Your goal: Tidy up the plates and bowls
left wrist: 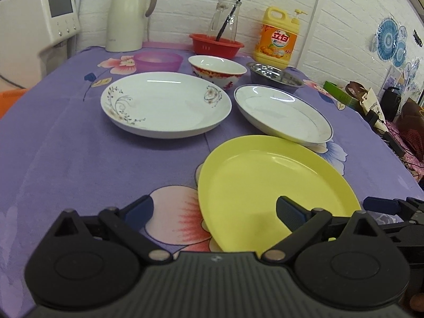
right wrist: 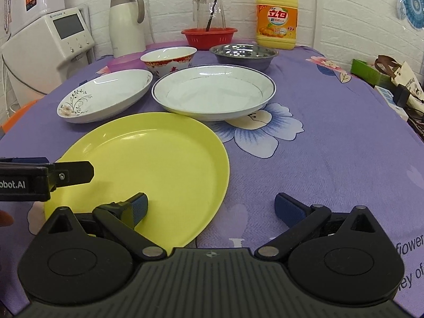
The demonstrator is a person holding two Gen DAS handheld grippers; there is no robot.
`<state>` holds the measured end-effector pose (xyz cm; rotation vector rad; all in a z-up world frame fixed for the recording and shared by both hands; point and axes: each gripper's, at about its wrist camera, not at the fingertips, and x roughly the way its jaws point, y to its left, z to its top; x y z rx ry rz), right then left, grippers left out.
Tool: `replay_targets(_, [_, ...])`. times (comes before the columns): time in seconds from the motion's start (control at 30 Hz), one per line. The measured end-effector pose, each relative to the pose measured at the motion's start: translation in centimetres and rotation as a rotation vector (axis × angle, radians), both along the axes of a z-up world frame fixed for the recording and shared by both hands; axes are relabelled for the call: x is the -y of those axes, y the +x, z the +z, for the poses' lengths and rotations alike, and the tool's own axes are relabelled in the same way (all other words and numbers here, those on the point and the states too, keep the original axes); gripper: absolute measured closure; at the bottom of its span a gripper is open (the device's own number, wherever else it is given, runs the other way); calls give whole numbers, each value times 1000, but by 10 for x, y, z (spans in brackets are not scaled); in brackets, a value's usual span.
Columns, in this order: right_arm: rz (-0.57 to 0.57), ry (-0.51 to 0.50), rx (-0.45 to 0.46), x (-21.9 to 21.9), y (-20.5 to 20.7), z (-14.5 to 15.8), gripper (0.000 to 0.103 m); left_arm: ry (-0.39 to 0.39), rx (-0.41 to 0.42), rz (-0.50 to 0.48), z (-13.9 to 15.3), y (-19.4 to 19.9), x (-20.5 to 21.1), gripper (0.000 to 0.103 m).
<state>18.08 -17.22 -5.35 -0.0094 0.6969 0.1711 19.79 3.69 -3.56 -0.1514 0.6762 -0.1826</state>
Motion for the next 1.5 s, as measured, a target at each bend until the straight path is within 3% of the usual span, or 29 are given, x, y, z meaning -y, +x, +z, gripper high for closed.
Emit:
replay_targets(0.07, [9,45,10,2,-1,5,0,-21,13,-6,1,0,-1,8])
replay_targets(0.2, [21,-10,61,-8,-3,8,0,-24,-11,-9,-1,7,0,16])
replay_targets(0.33, [26,15,27,-5,5,2,0,21,-15,-17,-1,10,9,25])
replay_targets(0.47, [32,3,42,-7,7,-1,0,104,-6,-31,-2,11,24,38])
replay_targets(0.5, [37,3,48,-9,5,-1,0,120,4,-47,-3,10,29,51])
replay_targets(0.57, [56,15,69,-12,0,-1,0,116,7,-41,-2,8,33,55])
replay_targets(0.77, [40,1,83,-26,-10,7,0,81,-25,-3,4,5,19,58])
replay_targets(0.97, [140,37,94,-64,-16,15,0,117,-13,104,18,-20,-22,58])
replay_targets(1.17, [231,41,73,-104,-15,12,0,110,-41,193,14,-32,-62,58])
replay_targets(1.37, [231,26,62,-111,-12,12,0,106,-34,194,12,-28,-69,59])
replay_targets(1.5, [257,6,32,-119,-12,3,0,110,-45,193,2,-27,-68,53])
